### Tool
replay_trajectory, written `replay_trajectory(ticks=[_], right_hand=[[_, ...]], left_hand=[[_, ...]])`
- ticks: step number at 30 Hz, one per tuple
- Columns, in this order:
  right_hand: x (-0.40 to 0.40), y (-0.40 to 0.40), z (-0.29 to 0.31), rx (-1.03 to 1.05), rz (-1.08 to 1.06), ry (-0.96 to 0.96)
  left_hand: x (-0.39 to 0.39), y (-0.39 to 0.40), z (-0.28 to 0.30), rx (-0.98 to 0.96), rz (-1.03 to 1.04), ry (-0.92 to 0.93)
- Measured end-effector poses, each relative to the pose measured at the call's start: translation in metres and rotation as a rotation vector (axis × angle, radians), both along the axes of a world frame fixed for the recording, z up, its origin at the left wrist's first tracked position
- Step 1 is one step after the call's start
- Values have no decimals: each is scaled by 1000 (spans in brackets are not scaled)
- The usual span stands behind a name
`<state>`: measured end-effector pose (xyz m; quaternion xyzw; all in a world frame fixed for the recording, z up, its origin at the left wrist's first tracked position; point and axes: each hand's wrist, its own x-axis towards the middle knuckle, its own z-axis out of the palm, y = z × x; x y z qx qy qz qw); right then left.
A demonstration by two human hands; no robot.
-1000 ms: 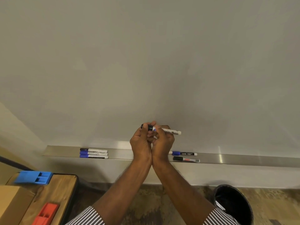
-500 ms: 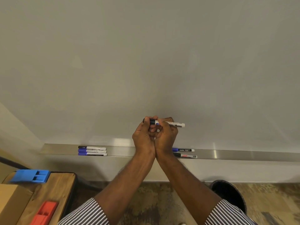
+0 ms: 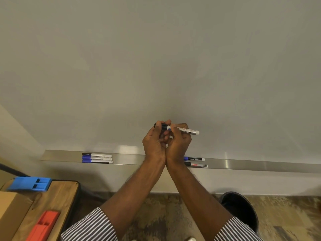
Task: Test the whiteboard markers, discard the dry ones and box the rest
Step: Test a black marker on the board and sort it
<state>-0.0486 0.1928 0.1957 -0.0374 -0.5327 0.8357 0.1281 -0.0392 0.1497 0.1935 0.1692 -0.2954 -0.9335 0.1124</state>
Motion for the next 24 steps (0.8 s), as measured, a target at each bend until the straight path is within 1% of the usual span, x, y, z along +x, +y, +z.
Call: replay_trajectory(ticks=[4,7,10,11,12,14,15,17,20,24], right_hand=[[-2,1,-1,50,-25,-24],[-4,2,0,11,-48,-78],[-3,1,-4,-36,-23,-102],[-2,1,-5,-63,-28,-113],[-2,2,-6,-106,-58,-140],[-3,6,-12,-264,-136,-218],[-1,8,-15,-309,-155,-236],[0,9,-16,-339,-143,-211],[-7,13,-10,-325,-87,-135],[-22,31,18,-319,-19,11]], left_hand=[[-2,1,5,-110,-3,-25],[-1,1,5,-199,-7,-26],[2,5,2,-209,58,-86],[3,5,1,-188,90,-118],[2,3,1,-117,141,-158],[1,-8,0,129,233,-176],[-1,-13,-1,182,247,-148],[-2,-15,3,122,186,-73],[2,-6,11,-91,108,-20],[-5,-18,19,-420,120,120]])
